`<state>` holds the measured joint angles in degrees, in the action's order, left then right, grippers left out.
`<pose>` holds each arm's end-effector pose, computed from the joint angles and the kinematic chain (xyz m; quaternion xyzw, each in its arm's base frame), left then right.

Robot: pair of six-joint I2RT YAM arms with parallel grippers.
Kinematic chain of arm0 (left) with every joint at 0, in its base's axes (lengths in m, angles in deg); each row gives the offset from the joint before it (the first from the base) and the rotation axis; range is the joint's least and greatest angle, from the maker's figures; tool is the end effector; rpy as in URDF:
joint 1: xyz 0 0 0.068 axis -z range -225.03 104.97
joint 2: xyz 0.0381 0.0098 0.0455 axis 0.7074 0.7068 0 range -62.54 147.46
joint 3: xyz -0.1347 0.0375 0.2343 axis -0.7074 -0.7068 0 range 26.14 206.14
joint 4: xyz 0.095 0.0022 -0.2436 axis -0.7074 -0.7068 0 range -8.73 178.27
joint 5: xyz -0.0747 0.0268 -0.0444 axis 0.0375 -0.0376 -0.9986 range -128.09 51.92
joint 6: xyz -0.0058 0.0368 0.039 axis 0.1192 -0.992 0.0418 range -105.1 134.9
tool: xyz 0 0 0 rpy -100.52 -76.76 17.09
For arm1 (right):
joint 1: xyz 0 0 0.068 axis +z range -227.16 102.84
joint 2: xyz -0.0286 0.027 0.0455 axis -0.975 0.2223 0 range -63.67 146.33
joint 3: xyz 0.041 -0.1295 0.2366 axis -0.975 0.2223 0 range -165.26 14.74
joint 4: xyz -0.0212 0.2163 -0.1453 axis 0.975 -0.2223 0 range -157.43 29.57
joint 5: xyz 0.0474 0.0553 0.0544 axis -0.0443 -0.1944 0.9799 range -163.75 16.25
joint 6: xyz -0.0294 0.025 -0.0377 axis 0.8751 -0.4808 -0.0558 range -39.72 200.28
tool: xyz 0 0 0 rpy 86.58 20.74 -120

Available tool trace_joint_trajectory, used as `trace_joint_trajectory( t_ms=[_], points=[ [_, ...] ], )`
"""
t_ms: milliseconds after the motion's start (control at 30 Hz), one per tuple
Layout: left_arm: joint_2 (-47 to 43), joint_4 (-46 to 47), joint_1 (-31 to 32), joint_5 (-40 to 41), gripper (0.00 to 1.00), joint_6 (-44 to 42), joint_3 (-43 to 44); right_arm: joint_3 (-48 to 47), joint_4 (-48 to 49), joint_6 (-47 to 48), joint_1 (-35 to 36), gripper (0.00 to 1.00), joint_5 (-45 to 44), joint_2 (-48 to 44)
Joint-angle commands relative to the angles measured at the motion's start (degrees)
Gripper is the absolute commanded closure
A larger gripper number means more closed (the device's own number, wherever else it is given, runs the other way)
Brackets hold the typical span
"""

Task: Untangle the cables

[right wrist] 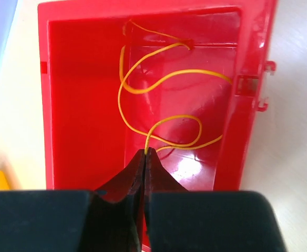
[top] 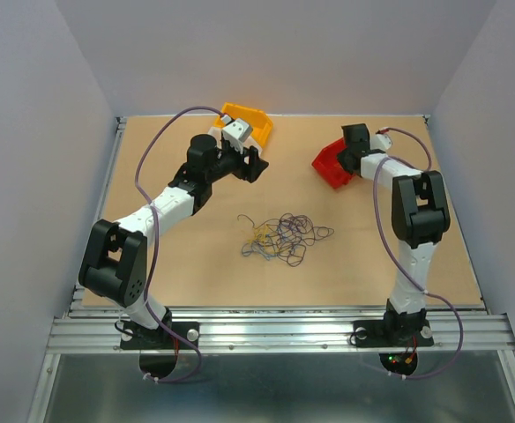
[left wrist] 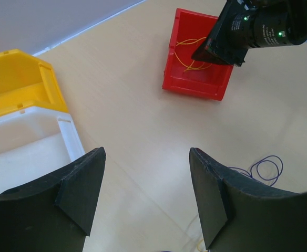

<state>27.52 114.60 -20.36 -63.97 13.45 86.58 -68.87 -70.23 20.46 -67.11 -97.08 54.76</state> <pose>0.3286 -0.1681 0.3024 0.3099 0.6556 -0.2941 0.6226 0.4524 0.0658 0.1800 0.4510 0.7868 0.0634 0.4165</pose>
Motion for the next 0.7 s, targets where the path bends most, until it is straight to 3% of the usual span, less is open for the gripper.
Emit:
trace_joint_trajectory(
  t_ms=[0,233,333,367,467,667],
  points=[
    [-2.43,2.33,0.03,-0.56,0.24,-0.66,-0.24,-4.01,0.22,3.55,-0.02,0.96,-1.80,1.19],
    [-2.70,0.92,0.91,-1.36,0.24,-2.32,0.29,-1.20,0.31,7.68,0.06,0.83,-5.67,-7.15],
    [-2.96,0.04,1.44,-0.74,0.22,-3.29,0.64,0.99,0.40,10.24,-0.02,0.65,-6.55,-11.72],
    [-3.22,-0.13,1.52,-0.13,0.21,-3.47,0.64,1.61,0.40,10.76,0.06,0.53,-6.55,-12.78],
    [-3.84,-0.66,2.05,0.75,0.19,-4.78,0.73,4.24,0.75,13.04,0.06,0.41,-6.29,-16.47],
    [-3.58,-4.08,4.51,2.60,0.15,-8.30,2.30,7.76,1.98,16.65,0.06,0.35,-4.45,-21.13]
  ],
)
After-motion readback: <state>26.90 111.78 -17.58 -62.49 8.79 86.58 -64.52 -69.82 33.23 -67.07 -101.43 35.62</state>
